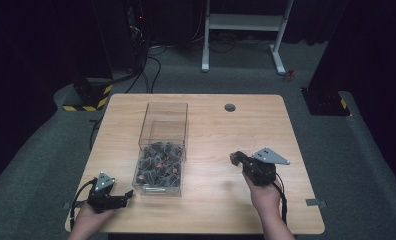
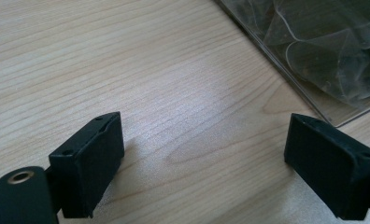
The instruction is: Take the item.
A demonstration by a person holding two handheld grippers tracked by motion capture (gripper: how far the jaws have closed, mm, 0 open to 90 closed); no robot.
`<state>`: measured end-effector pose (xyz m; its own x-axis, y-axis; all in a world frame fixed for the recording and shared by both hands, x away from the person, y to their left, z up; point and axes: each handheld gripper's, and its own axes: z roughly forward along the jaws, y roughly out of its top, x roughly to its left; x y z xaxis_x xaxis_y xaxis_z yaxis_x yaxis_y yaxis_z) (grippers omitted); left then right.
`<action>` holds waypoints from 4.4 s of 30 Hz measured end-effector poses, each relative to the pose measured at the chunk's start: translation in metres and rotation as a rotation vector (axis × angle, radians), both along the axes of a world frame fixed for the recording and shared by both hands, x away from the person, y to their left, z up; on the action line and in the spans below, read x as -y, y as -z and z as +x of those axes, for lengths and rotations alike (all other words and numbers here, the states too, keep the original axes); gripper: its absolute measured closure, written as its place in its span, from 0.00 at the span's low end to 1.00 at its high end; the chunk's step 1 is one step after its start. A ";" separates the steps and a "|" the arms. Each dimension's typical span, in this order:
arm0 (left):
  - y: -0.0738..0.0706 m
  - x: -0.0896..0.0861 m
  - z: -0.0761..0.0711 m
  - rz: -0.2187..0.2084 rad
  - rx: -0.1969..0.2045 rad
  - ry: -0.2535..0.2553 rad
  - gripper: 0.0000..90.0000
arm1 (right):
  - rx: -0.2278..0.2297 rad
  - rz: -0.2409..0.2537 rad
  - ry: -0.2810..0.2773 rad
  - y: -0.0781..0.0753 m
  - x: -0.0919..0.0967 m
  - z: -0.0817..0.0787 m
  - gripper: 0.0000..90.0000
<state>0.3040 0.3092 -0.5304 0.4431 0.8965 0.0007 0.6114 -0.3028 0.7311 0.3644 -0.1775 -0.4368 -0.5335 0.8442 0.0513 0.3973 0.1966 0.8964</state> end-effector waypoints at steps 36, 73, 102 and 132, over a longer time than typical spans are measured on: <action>0.000 0.000 0.000 0.000 0.000 0.004 0.14 | -0.003 -0.031 0.151 -0.016 0.025 0.049 1.00; 0.000 0.000 0.000 0.000 -0.001 0.005 0.14 | -0.046 -0.074 0.145 -0.010 0.015 0.066 0.84; 0.000 0.000 0.000 0.004 0.001 0.008 0.14 | -0.039 -0.073 0.137 -0.003 0.008 0.038 0.13; 0.000 0.000 0.000 0.004 0.001 0.008 0.14 | -0.159 -0.095 0.122 0.062 0.012 -0.010 0.14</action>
<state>0.3045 0.3096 -0.5303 0.4503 0.8929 0.0042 0.6086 -0.3104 0.7303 0.3546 -0.1894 -0.4989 -0.4188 0.9070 0.0438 0.5581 0.2191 0.8004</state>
